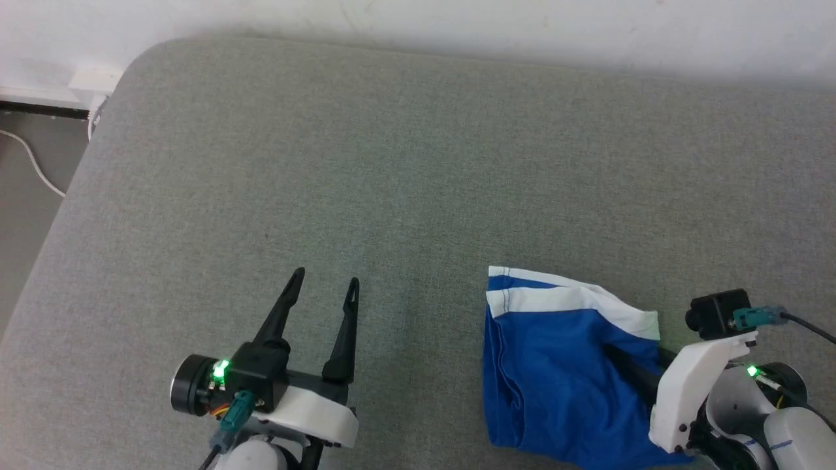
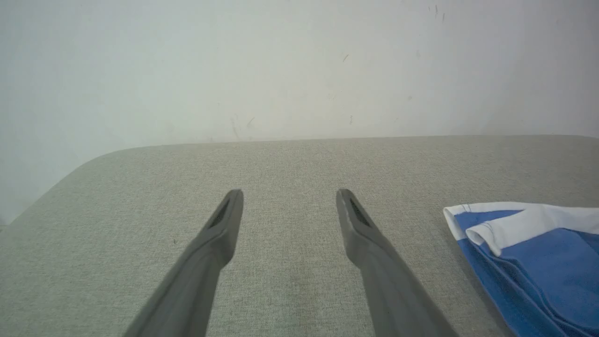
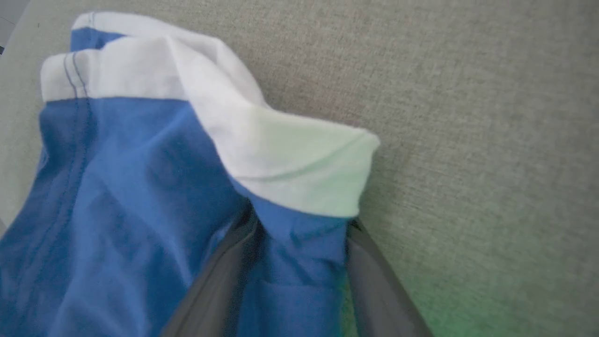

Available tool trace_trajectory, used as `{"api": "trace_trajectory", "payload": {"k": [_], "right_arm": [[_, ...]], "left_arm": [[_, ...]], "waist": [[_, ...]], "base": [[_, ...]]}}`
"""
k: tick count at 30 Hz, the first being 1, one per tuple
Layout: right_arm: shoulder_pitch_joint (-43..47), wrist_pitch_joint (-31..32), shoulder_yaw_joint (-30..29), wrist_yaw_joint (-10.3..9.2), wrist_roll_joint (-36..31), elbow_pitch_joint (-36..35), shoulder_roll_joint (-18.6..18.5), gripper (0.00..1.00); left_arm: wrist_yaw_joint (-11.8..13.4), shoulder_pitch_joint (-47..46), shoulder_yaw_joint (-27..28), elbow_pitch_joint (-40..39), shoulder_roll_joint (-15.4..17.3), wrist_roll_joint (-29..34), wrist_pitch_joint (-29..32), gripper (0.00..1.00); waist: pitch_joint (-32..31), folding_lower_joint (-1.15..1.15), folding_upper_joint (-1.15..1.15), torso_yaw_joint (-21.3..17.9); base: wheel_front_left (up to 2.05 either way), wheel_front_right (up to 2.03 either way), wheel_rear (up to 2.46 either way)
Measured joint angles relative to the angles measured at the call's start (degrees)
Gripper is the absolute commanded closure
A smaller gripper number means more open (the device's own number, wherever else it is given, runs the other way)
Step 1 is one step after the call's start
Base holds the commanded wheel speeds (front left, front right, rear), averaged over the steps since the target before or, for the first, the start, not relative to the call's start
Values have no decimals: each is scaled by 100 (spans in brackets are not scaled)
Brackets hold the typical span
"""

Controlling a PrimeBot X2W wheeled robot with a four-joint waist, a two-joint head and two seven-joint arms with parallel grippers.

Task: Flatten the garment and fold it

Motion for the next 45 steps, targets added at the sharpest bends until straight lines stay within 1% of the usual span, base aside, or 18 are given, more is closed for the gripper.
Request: {"api": "trace_trajectory", "payload": {"k": [5, 9, 13, 17, 21, 25, 27, 28, 33, 37, 41, 45], "right_arm": [[-85, -354, 293, 2, -143, 178, -79, 100], [-253, -538, 549, 9, -361, 210, -294, 100], [-665, -563, 989, 7, -783, 85, -884, 100], [-1306, -450, 1691, 9, -1045, -153, -1580, 100], [-1961, -407, 2264, 7, -948, -270, -2301, 100], [-2468, -423, 2680, 7, -788, -147, -3016, 100], [-2633, -512, 2773, 8, -700, 5, -3295, 100], [-2633, -512, 2773, 8, -700, 5, -3295, 100], [-2904, -891, 2929, 8, -576, 582, -3756, 100], [-3111, -1234, 2881, 8, -498, 1243, -3940, 100], [-3254, -1674, 2646, 8, -584, 1995, -4108, 100], [-3466, -2119, 2374, 9, -1048, 2640, -4186, 100]], "left_arm": [[14, 4, -5, 21, 0, 2, 1, 0], [14, 7, -15, 21, -2, 23, 1, 0], [14, 5, -59, 9, -4, 35, 1, 0], [116, 4, -73, -12, -5, 87, 0, 0], [81, -36, -247, -23, -10, 155, 0, 0], [19, -305, -347, -48, 12, 261, 0, 0], [10, -456, -378, -81, 32, 280, 0, 0], [10, -456, -378, -81, 32, 280, 0, 0], [-37, -776, -449, -258, 135, 326, 0, 0], [-40, -917, -466, -487, 241, 326, 0, 0], [-45, -976, -471, -646, 311, 346, 1, 0], [-46, -1001, -463, -844, 416, 318, 1, 0]], "waist": [[-173, 0, 0, -68], [-282, 1, 0, -248], [-347, 1, 0, -529], [-356, 1, 0, -911], [-276, 1, 0, -1346], [-79, 1, 0, -1734], [83, 1, 0, -1874], [83, 1, 0, -1874], [569, 2, 0, -2128], [991, 2, 0, -2244], [1390, 2, 0, -2306], [1753, 2, 0, -2319]], "base": [[0, 0, 0], [0, 0, 0], [0, 0, 0], [0, 0, 0], [0, 0, 0], [0, 0, 0], [0, 0, 0], [0, 0, 0], [0, 0, 0], [0, 0, 0], [0, 0, 0], [0, 0, 0]]}}
